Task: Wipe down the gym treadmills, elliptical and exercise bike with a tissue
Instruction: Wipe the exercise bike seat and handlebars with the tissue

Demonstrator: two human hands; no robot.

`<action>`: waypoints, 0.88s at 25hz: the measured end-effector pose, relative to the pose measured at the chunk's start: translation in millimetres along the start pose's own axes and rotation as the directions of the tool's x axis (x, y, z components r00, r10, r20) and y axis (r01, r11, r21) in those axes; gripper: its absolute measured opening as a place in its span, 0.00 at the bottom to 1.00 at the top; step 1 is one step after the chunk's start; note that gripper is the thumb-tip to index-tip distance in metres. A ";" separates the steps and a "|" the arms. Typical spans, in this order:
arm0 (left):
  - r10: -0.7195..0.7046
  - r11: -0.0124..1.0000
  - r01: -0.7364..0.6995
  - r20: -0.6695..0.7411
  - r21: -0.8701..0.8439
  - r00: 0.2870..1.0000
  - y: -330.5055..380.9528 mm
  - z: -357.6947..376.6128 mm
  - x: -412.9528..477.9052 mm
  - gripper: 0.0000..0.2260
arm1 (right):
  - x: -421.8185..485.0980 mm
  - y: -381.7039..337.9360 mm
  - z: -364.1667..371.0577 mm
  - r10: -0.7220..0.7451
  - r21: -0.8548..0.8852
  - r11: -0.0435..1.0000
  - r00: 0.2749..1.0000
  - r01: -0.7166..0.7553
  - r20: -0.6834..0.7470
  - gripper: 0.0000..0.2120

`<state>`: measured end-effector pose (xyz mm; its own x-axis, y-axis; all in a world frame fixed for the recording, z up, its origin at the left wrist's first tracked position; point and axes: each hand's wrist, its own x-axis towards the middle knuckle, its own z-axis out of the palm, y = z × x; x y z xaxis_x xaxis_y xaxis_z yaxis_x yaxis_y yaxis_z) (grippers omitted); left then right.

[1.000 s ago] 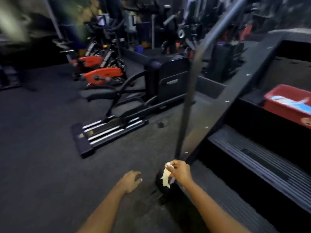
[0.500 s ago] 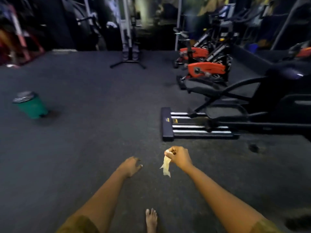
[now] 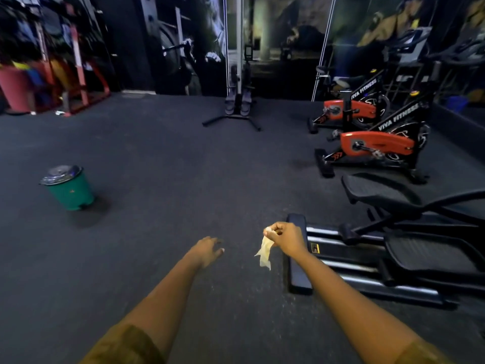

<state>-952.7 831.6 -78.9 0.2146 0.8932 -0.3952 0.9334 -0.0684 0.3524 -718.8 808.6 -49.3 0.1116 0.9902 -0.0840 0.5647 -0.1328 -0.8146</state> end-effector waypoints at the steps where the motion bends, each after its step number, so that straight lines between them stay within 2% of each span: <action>1: 0.005 1.000 -0.005 -0.005 -0.010 1.000 -1.5 -13.4 29.8 0.22 | 32.5 -1.0 2.4 0.005 -0.008 1.000 1.000 -0.005 -0.001 0.04; 5: 0.059 0.998 -0.059 -0.014 -0.001 0.998 -12.0 -76.6 164.2 0.22 | 171.1 -9.7 12.2 0.003 0.000 1.000 0.999 -0.003 -0.042 0.05; 11: 0.160 0.985 -0.162 0.046 0.063 0.986 -10.4 -174.5 356.0 0.22 | 345.4 -36.0 -0.6 0.091 0.038 0.996 0.989 -0.087 -0.113 0.05; 16: 0.247 0.955 -0.268 0.157 0.126 0.956 17.5 -212.2 506.6 0.23 | 459.3 -17.3 -21.5 0.189 0.050 0.982 0.962 -0.183 -0.199 0.05; 19: 0.339 0.926 -0.361 0.176 0.111 0.924 48.7 -233.0 609.0 0.22 | 545.5 2.5 -42.2 0.255 0.118 0.965 0.944 -0.234 -0.208 0.05; 22: 0.366 0.914 -0.394 0.220 0.097 0.904 80.4 -260.2 704.5 0.22 | 634.7 9.5 -69.5 0.310 0.229 0.938 0.926 -0.261 -0.213 0.04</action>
<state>-801.2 1571.0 -108.3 0.5990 0.6847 -0.4153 0.7967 -0.4570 0.3955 -585.8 1432.8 -70.5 0.4531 0.8669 -0.2079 0.3133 -0.3732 -0.8732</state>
